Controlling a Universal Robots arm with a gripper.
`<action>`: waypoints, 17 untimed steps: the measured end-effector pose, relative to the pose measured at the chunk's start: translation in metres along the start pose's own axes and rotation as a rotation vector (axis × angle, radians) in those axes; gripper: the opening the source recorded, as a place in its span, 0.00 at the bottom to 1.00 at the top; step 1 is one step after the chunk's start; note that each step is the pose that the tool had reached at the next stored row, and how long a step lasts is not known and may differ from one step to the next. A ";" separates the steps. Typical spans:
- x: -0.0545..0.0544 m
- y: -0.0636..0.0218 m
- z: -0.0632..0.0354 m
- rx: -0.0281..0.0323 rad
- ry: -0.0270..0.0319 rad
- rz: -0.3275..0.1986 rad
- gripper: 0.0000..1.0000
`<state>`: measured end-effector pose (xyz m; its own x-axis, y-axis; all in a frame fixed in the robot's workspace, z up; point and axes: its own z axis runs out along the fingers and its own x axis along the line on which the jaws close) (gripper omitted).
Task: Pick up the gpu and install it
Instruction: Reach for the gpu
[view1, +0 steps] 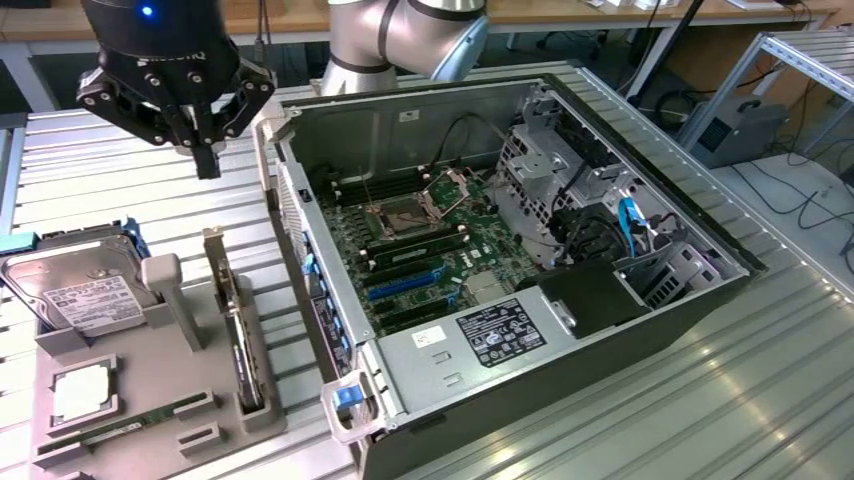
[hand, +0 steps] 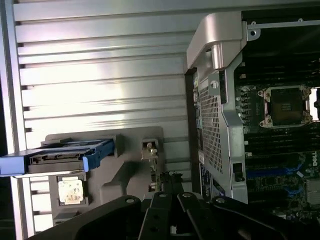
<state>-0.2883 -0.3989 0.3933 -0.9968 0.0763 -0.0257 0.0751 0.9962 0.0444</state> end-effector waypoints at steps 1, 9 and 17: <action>0.004 -0.0003 -0.0001 -0.0001 -0.0001 0.000 0.11; 0.013 -0.0042 -0.0005 -0.0001 0.0000 0.000 0.11; 0.012 -0.0327 -0.0018 -0.0001 0.0000 0.000 0.11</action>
<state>-0.3032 -0.4306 0.3934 -0.9968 0.0761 -0.0257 0.0749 0.9962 0.0445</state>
